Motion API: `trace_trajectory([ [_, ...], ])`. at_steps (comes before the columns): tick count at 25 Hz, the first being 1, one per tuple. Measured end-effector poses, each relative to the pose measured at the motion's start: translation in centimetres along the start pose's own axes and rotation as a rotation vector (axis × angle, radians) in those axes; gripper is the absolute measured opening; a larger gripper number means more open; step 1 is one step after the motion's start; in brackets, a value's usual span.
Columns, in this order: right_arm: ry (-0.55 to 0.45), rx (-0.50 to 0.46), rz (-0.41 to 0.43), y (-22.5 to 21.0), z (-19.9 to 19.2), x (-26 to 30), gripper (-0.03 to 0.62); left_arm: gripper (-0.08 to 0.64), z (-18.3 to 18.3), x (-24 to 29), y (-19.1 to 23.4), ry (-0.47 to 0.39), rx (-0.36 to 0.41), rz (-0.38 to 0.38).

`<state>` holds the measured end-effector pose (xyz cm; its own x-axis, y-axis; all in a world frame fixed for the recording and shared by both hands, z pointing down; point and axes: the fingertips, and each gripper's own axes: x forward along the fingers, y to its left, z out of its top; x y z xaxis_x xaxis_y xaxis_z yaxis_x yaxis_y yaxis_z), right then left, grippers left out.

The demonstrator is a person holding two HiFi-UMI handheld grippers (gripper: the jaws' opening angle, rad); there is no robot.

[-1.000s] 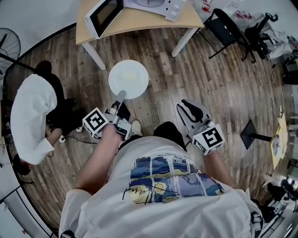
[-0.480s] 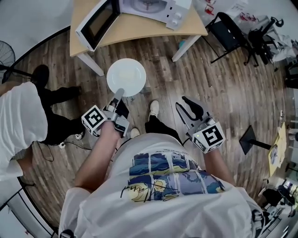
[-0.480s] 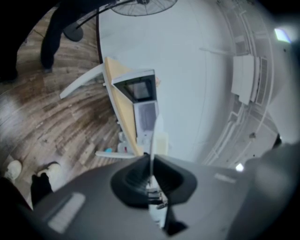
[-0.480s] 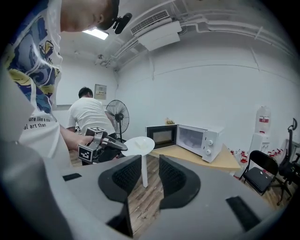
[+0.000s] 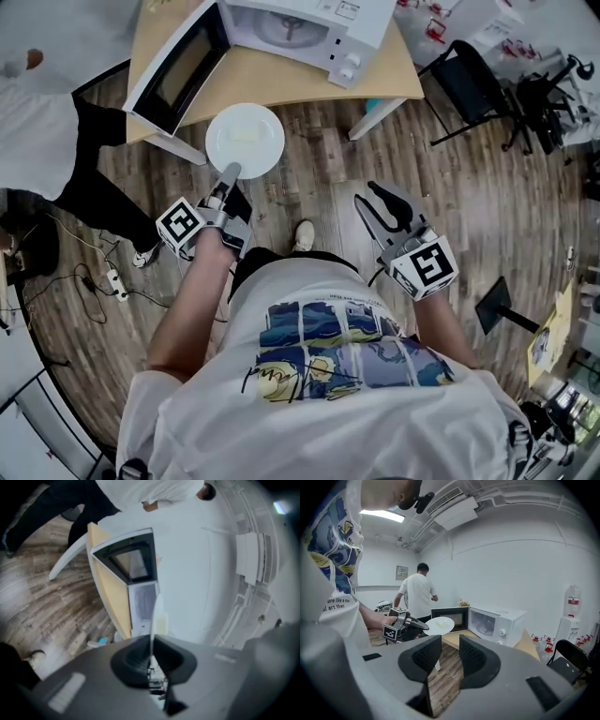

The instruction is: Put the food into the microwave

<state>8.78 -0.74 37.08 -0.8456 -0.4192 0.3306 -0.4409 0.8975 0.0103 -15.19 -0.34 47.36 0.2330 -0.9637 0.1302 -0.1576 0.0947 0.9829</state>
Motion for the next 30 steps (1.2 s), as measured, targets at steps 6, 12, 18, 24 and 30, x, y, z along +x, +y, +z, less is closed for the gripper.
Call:
trace_trajectory([
  [6, 0.028, 0.039, 0.005, -4.7, -0.6, 1.7, 0.107, 0.015, 2.6, 7.2, 0.0, -0.026, 0.019, 0.006],
  [12, 0.053, 0.070, -0.032, -8.9, -0.1, 5.5, 0.106, 0.015, 6.2, 14.7, 1.4, -0.028, 0.001, 0.028],
  [18, 0.057, 0.101, -0.118, -12.5, 1.9, 8.3, 0.103, 0.015, 9.9, 21.7, 3.1, 0.003, -0.004, 0.049],
  [24, 0.082, 0.136, -0.216, -15.2, 2.2, 9.4, 0.101, 0.015, 12.2, 28.3, 4.9, 0.046, -0.008, 0.063],
  [30, 0.104, 0.178, -0.307, -16.7, 1.8, 9.4, 0.100, 0.015, 13.8, 33.2, 7.3, 0.075, -0.011, 0.107],
])
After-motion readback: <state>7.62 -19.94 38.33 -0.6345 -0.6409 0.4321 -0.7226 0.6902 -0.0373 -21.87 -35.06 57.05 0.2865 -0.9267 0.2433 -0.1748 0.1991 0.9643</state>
